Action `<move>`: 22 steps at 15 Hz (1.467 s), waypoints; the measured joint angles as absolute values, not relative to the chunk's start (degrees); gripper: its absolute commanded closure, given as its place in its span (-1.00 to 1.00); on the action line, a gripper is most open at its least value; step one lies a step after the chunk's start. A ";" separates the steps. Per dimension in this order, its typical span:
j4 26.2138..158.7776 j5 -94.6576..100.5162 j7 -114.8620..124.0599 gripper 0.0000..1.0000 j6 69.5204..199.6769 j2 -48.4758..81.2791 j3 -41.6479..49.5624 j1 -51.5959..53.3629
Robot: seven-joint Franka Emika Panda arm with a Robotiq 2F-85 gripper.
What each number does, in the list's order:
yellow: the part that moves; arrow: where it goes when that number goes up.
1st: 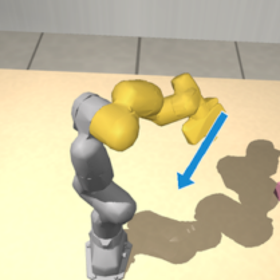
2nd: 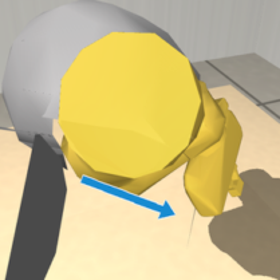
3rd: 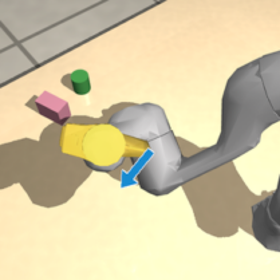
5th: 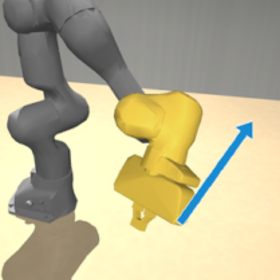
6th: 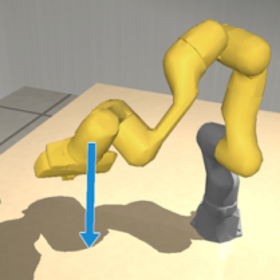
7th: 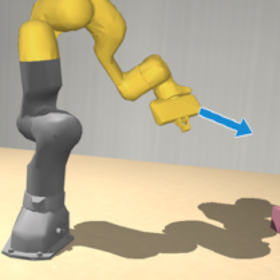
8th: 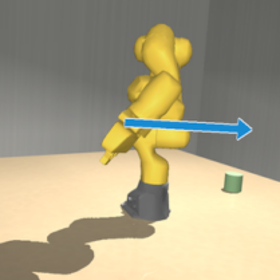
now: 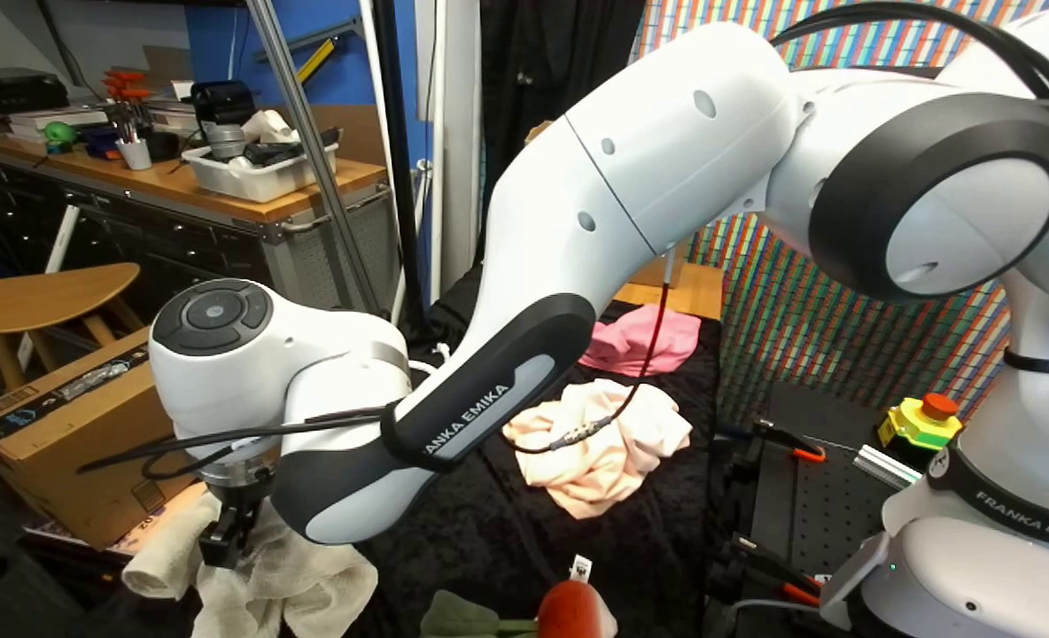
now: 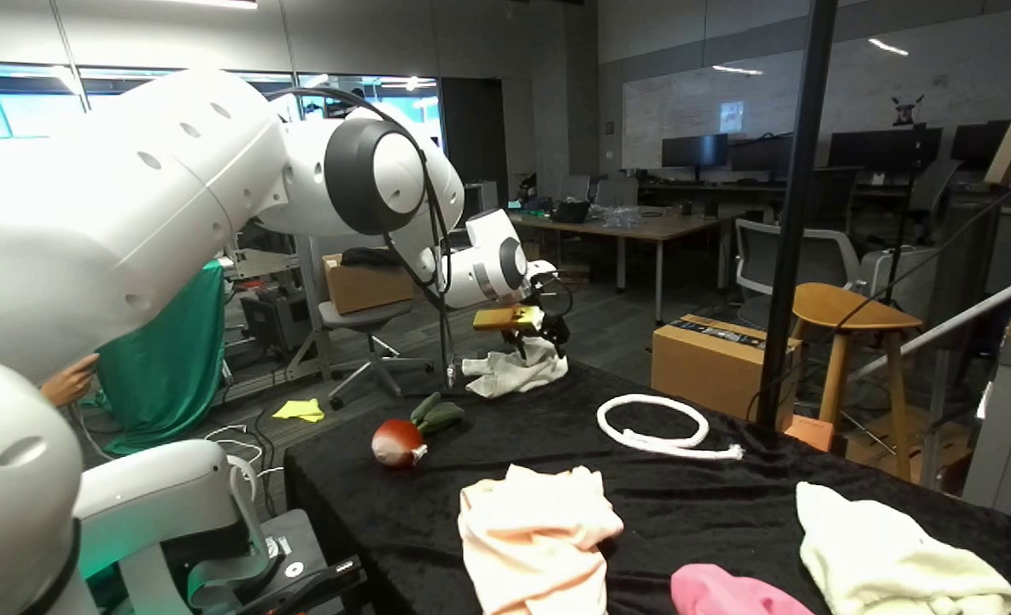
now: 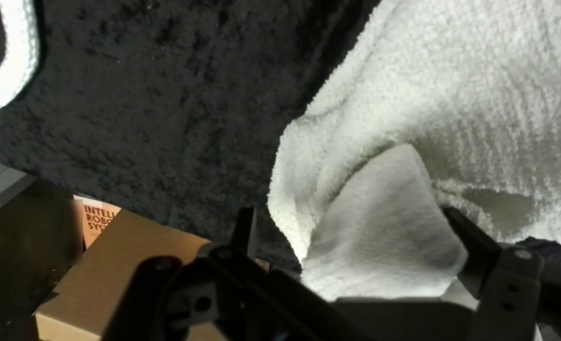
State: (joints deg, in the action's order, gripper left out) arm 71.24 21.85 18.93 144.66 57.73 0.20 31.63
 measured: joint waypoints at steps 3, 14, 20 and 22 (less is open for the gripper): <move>71.35 21.85 19.42 -0.09 144.86 57.73 0.19 31.79; 75.99 21.85 20.28 0.76 150.01 53.20 -0.09 32.11; 90.77 22.68 26.43 0.75 160.87 38.99 4.28 33.12; 96.09 23.72 30.94 0.76 164.77 34.03 10.00 35.54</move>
State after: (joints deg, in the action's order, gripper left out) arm 96.09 23.72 30.94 164.77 34.03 10.00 35.54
